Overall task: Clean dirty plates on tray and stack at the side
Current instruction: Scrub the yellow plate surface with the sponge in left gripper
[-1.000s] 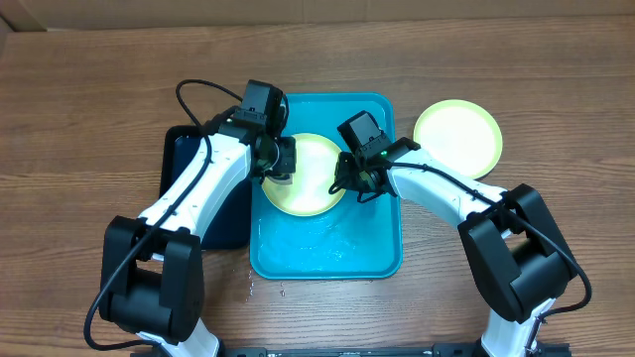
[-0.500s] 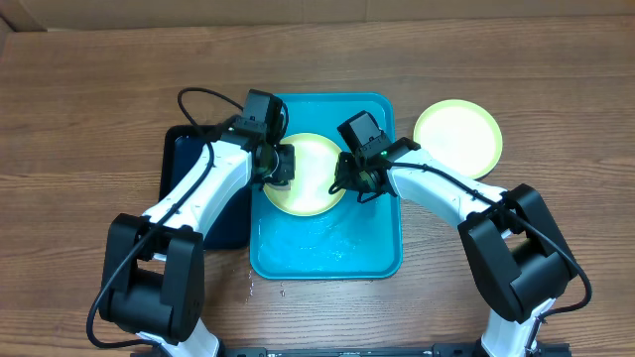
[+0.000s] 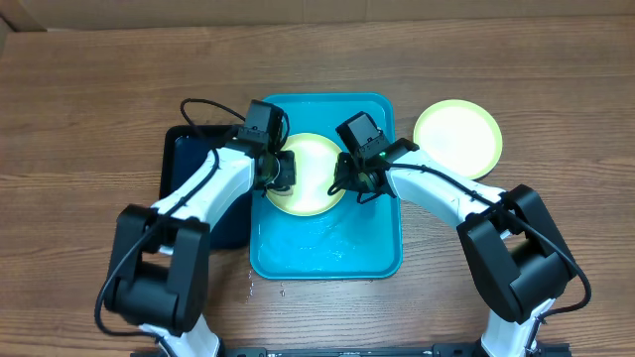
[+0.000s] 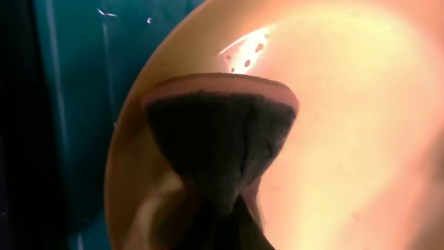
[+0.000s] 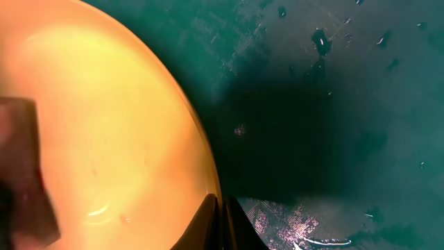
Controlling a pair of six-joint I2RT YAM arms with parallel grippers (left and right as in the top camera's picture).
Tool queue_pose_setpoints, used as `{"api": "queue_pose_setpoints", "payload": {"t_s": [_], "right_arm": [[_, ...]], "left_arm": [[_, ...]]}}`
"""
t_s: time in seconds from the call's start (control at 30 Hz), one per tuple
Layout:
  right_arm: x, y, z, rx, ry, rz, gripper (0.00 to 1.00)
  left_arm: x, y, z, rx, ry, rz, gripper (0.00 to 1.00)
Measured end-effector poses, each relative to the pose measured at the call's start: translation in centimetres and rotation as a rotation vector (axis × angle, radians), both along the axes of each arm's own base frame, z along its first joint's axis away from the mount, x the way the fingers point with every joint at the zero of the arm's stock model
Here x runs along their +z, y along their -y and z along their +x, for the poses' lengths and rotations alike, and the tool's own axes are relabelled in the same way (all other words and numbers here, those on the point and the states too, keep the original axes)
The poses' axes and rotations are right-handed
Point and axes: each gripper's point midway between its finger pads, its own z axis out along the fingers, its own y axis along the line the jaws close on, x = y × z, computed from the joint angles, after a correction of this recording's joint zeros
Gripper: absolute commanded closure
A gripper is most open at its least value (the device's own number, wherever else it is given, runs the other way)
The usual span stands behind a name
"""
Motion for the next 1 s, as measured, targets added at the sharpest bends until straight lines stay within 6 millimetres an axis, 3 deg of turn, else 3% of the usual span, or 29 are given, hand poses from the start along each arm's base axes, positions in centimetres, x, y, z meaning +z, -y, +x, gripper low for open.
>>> {"api": "queue_pose_setpoints", "payload": {"t_s": [0.1, 0.33, 0.47, 0.6, 0.7, 0.83, 1.0], "right_arm": [[0.0, 0.0, 0.0, -0.001, 0.0, -0.001, 0.96], [0.0, 0.2, 0.1, -0.004, 0.004, -0.008, 0.96], [0.0, 0.2, 0.1, -0.005, 0.005, -0.011, 0.96], [0.0, 0.2, 0.1, -0.004, 0.004, -0.011, 0.96], [-0.1, 0.3, 0.0, -0.005, 0.001, -0.013, 0.96], [-0.2, 0.5, -0.3, -0.005, -0.013, -0.022, 0.96], [-0.1, 0.5, -0.4, -0.005, -0.014, -0.022, 0.96]], "left_arm": [[-1.0, 0.2, 0.1, 0.001, -0.016, -0.004, 0.96], [-0.9, 1.0, 0.4, -0.004, -0.053, -0.079, 0.96], [-0.5, 3.4, 0.3, -0.04, -0.086, -0.219, 0.96], [0.6, 5.7, 0.1, -0.081, -0.136, -0.334, 0.96], [3.2, 7.0, 0.7, -0.1, -0.156, -0.376, 0.96], [6.6, 6.8, 1.7, -0.09, -0.16, -0.339, 0.96], [5.8, 3.7, 1.7, -0.045, -0.146, -0.096, 0.96]]}}
